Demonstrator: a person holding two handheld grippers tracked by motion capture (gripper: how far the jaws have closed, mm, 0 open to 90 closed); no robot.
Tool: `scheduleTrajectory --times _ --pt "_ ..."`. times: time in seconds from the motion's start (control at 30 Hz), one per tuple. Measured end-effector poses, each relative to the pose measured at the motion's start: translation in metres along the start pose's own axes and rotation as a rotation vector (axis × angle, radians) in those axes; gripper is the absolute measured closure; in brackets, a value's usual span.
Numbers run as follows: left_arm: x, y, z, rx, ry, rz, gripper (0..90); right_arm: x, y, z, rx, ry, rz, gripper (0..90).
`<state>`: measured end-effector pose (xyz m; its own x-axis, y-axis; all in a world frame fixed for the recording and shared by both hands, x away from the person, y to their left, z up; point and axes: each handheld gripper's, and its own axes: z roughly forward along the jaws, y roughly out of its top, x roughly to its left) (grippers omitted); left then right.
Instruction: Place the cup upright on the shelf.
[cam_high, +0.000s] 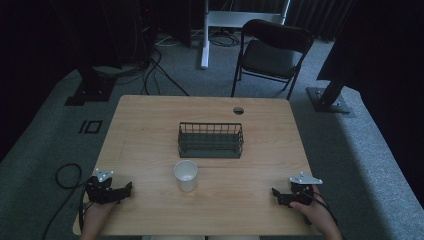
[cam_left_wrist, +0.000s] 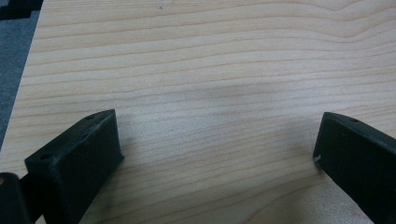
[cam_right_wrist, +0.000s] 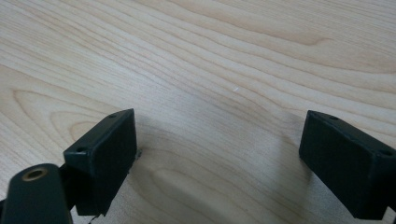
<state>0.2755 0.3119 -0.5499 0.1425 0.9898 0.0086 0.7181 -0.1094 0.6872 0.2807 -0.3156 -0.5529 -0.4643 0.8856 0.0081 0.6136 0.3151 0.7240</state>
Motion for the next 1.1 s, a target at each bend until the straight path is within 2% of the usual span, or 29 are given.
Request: scheduleTrajectory --times 0.33,0.57,0.8,1.1 --pt "0.000 0.000 0.000 0.000 0.000 0.000 0.9 0.003 0.005 0.004 0.000 0.022 0.000 11.8" --pt "0.000 0.000 0.000 0.000 0.000 0.000 0.9 0.009 0.011 0.009 0.007 0.025 -0.032 11.8" --pt "0.000 0.000 0.000 0.000 0.000 0.000 0.9 0.014 0.018 0.010 -0.015 0.036 -0.035 11.8" --pt "0.000 0.000 0.000 0.000 0.000 0.000 0.9 0.027 0.030 0.013 -0.031 0.069 -0.064 11.8"
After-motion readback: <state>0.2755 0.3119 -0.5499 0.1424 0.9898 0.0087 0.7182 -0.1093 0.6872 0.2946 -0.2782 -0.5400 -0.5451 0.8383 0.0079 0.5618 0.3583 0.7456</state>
